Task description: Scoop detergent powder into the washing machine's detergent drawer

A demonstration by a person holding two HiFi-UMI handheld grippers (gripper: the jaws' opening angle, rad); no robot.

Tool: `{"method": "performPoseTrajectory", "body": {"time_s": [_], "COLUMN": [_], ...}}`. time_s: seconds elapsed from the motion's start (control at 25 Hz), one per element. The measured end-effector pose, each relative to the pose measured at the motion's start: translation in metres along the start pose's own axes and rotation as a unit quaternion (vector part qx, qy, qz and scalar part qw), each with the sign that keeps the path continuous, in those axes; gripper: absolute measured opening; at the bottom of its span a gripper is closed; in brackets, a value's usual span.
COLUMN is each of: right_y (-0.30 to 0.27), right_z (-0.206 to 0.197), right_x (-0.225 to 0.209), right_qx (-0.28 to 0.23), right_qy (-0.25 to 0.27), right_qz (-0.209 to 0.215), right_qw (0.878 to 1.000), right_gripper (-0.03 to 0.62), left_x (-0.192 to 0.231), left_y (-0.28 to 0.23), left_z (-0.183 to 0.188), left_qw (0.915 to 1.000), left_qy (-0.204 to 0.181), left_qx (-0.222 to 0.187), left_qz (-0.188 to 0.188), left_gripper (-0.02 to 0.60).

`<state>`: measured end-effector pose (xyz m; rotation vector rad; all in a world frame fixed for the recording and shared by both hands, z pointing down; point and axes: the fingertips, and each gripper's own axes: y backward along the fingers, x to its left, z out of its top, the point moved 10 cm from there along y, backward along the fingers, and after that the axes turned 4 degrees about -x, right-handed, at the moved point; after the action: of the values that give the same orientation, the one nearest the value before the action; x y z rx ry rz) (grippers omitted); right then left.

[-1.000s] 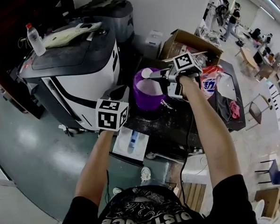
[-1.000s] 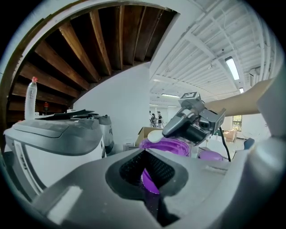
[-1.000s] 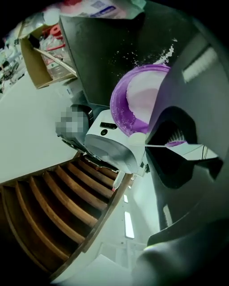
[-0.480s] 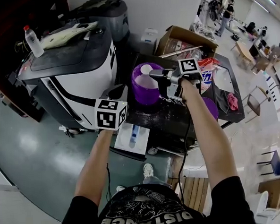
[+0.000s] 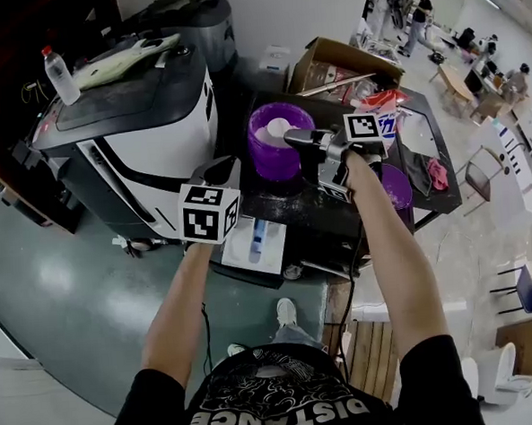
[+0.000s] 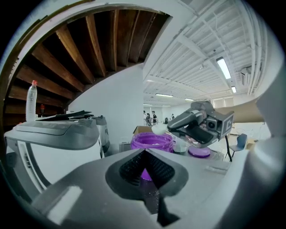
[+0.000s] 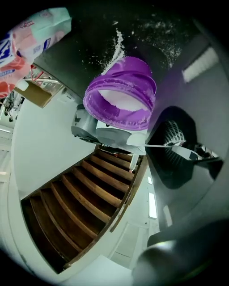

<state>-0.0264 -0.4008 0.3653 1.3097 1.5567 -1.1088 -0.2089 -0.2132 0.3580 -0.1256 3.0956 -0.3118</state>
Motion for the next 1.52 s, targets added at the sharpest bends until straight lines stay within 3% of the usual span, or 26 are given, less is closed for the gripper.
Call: {"method": "performPoseTrajectory", "body": {"time_s": [1.0,1.32,1.52], "right_y": [0.033,0.043,0.05], "right_z": [-0.111,-0.14,-0.153], "right_x": [-0.015,-0.041,-0.06], "right_qx": [-0.029,-0.01,0.028], "right_qy": [0.017,0.053,0.115], "right_qz": [0.011,0.006,-0.021], "right_qw": [0.999,0.999,0.993], "right_gripper": [0.04,0.04,0.04], "left_x": [-0.008,-0.023,-0.04], "left_y": [0.061,0.066,0.07], "left_z": [-0.042,-0.067,-0.082], "left_qw": [0.9988,0.9985,0.9983], "left_qy": [-0.001,0.007,0.008], "left_qx": [0.004,0.022,0.04], "left_qz": [-0.049,-0.05,-0.041], "left_gripper": [0.0,0.0,0.0]}}
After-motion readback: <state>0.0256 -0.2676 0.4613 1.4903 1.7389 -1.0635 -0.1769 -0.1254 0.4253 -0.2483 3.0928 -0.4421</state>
